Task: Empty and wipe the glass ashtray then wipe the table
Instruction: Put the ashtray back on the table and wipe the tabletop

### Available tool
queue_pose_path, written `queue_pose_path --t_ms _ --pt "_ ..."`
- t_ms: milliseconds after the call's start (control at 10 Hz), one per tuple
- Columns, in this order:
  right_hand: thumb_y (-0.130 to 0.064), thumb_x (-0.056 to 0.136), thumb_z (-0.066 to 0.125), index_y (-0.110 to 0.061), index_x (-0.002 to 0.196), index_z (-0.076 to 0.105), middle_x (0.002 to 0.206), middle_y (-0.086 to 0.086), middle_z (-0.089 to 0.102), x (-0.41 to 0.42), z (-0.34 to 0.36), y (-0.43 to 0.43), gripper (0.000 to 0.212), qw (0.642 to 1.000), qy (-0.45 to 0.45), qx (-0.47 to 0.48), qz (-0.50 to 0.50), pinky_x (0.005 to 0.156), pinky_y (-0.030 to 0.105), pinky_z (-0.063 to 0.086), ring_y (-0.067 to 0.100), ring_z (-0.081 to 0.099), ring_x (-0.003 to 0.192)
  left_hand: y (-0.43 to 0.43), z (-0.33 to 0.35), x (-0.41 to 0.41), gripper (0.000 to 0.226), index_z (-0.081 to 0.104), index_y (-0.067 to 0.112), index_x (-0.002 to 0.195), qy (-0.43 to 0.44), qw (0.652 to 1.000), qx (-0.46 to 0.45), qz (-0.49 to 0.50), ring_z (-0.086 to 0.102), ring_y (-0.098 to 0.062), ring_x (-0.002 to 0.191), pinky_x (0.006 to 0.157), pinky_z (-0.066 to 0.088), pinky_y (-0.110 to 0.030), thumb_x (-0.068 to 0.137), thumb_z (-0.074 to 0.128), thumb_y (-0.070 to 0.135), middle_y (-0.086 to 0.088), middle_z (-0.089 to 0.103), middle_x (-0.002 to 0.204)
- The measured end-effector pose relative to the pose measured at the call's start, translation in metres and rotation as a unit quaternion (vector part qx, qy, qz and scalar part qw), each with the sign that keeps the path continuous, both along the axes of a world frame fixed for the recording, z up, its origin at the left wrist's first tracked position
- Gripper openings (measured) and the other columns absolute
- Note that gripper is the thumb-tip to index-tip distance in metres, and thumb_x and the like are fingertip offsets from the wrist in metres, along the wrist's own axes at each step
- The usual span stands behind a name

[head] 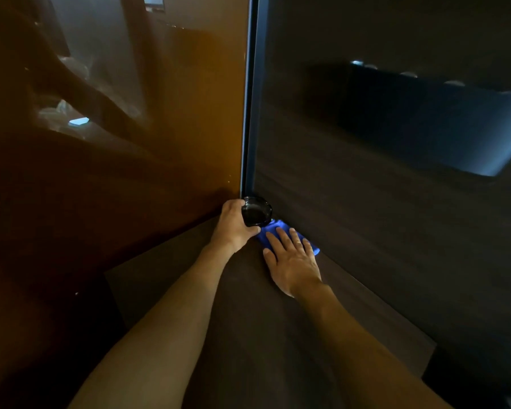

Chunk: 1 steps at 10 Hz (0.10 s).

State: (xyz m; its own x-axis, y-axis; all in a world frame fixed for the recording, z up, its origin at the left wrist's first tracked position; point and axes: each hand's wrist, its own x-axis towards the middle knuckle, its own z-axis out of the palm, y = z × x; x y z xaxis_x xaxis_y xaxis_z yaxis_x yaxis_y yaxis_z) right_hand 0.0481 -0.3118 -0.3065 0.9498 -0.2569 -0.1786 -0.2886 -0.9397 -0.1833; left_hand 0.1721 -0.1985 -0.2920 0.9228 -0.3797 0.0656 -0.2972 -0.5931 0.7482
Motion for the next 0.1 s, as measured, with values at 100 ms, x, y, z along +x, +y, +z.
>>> queue_pose_path --t_ms 100 --pt "-0.050 0.109 0.017 -0.031 0.163 0.007 0.172 -0.003 0.001 -0.0018 0.0015 0.0018 0.059 0.998 -0.047 0.026 -0.014 0.126 0.047 -0.010 0.018 -0.014 0.157 0.0116 0.0013 0.0007 0.081 0.039 0.016 0.157 -0.005 0.999 -0.029 -0.011 0.041 -0.028 0.150 0.117 0.038 -0.038 0.089 0.081 0.018 -0.008 0.039 0.163"
